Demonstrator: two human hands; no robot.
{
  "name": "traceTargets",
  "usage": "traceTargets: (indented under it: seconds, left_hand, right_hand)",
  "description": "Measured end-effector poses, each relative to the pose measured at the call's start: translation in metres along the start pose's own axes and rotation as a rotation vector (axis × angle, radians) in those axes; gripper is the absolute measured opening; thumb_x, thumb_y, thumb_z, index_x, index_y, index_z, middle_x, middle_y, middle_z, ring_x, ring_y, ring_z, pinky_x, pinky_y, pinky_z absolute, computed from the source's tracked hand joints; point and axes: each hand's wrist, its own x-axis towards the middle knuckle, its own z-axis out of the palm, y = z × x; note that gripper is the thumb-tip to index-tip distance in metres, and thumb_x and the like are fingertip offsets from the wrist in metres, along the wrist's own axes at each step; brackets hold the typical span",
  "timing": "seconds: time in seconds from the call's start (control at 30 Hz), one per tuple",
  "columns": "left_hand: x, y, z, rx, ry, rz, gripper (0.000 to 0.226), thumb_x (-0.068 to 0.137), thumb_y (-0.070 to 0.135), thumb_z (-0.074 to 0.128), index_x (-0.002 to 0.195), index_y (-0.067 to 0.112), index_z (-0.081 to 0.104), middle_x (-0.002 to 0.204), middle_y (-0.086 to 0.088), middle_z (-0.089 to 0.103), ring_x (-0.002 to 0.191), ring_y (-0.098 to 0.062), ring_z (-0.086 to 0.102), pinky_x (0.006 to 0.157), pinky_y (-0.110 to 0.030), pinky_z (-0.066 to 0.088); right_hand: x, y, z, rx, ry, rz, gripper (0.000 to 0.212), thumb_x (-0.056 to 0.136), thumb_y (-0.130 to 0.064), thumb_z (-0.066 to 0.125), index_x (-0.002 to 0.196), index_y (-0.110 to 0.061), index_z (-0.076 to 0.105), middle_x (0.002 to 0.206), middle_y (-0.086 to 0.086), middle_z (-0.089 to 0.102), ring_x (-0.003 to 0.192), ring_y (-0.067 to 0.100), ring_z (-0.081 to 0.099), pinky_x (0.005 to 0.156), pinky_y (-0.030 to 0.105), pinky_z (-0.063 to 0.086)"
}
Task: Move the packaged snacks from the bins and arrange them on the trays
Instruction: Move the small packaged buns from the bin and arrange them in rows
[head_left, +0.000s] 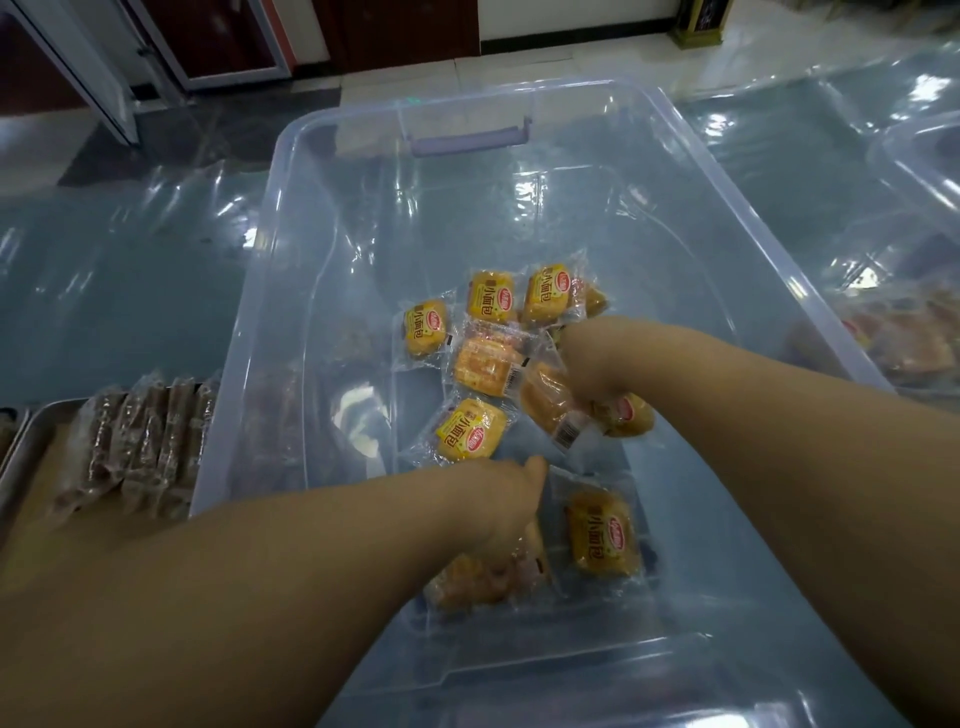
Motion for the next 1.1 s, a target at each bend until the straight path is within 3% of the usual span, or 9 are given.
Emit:
traceTargets:
  seconds: [0.07,0.17,0.23,0.5,0.6,0.73,0.87,1.0,1.1]
  left_hand:
    - [-0.006,0.000,-0.007,-0.032,-0.020,-0.019,0.079,0.075,0.017,0.074,0.135,0.010,0.023,0.084,-0.009,0.056,0.069,-0.020,0.054,0.052,-0.030,0.046]
    - [-0.015,-0.003,-0.021,0.038,-0.062,0.003,0.049,0.074,0.028,0.073,0.116,0.008,0.056,0.094,-0.007,0.061,0.081,-0.020,0.057,0.062,-0.029,0.046]
    - [-0.024,-0.005,-0.032,0.024,-0.016,-0.005,0.042,0.076,0.026,0.070,0.113,0.011,0.058,0.098,-0.006,0.060,0.083,-0.019,0.056,0.063,-0.026,0.045]
    - [-0.087,-0.017,-0.068,-0.120,0.527,-0.182,0.038,0.076,0.041,0.067,0.100,0.020,0.047,0.082,0.003,0.050,0.069,-0.013,0.048,0.056,-0.028,0.041]
    - [-0.128,-0.023,-0.069,-0.158,0.798,-0.258,0.038,0.074,0.050,0.066,0.090,0.028,0.039,0.078,0.008,0.047,0.064,-0.010,0.044,0.049,-0.026,0.029]
    - [-0.186,-0.029,-0.054,-0.378,1.090,-0.280,0.049,0.075,0.052,0.066,0.111,0.030,0.042,0.090,0.008,0.055,0.078,-0.016,0.055,0.062,-0.030,0.045]
    - [-0.241,-0.031,-0.022,-0.653,1.380,-0.268,0.037,0.069,0.053,0.069,0.095,0.043,0.044,0.087,0.021,0.054,0.079,0.000,0.052,0.061,-0.025,0.040]
    - [-0.286,-0.033,0.031,-0.880,1.544,-0.314,0.036,0.061,0.064,0.066,0.088,0.047,0.050,0.088,0.021,0.059,0.081,-0.002,0.056,0.062,-0.027,0.044]
    - [-0.313,-0.039,0.078,-1.013,1.647,-0.361,0.038,0.053,0.070,0.065,0.086,0.054,0.053,0.086,0.020,0.064,0.082,-0.007,0.062,0.064,-0.034,0.051]
  right_hand:
    - [-0.002,0.002,-0.003,0.004,0.033,0.005,0.014,0.085,-0.015,0.062,0.081,-0.010,0.049,0.070,0.002,0.046,0.066,0.017,0.048,0.065,0.030,0.042]
    - [-0.006,0.005,-0.010,0.063,0.113,0.017,0.021,0.084,-0.014,0.061,0.072,-0.014,0.044,0.071,0.003,0.048,0.060,0.015,0.045,0.059,0.030,0.040]
    - [-0.012,0.006,-0.019,0.085,0.170,0.037,0.017,0.083,-0.016,0.060,0.074,-0.016,0.045,0.073,0.003,0.049,0.062,0.017,0.047,0.056,0.029,0.038]
    - [-0.067,0.009,-0.056,0.192,0.479,0.099,0.014,0.088,-0.026,0.049,0.100,-0.020,0.047,0.087,0.002,0.051,0.082,0.028,0.052,0.069,0.034,0.043]
    - [-0.095,0.007,-0.062,0.224,0.616,0.116,0.021,0.090,-0.034,0.048,0.106,-0.020,0.049,0.091,0.005,0.053,0.078,0.027,0.050,0.060,0.031,0.040]
    - [-0.132,-0.004,-0.065,0.295,0.895,0.093,0.020,0.091,-0.043,0.047,0.093,-0.023,0.050,0.074,-0.002,0.047,0.069,0.023,0.047,0.053,0.028,0.034]
    - [-0.162,-0.033,-0.065,0.440,1.082,-0.027,0.025,0.089,-0.049,0.050,0.081,-0.025,0.052,0.069,-0.006,0.053,0.066,0.019,0.054,0.055,0.030,0.041]
    - [-0.190,-0.083,-0.056,0.610,1.127,-0.222,0.029,0.087,-0.054,0.049,0.080,-0.027,0.055,0.070,-0.008,0.056,0.066,0.012,0.056,0.061,0.035,0.051]
    - [-0.211,-0.134,-0.046,0.633,1.138,-0.352,0.027,0.087,-0.053,0.050,0.079,-0.027,0.055,0.068,-0.011,0.055,0.064,0.005,0.052,0.054,0.026,0.043]
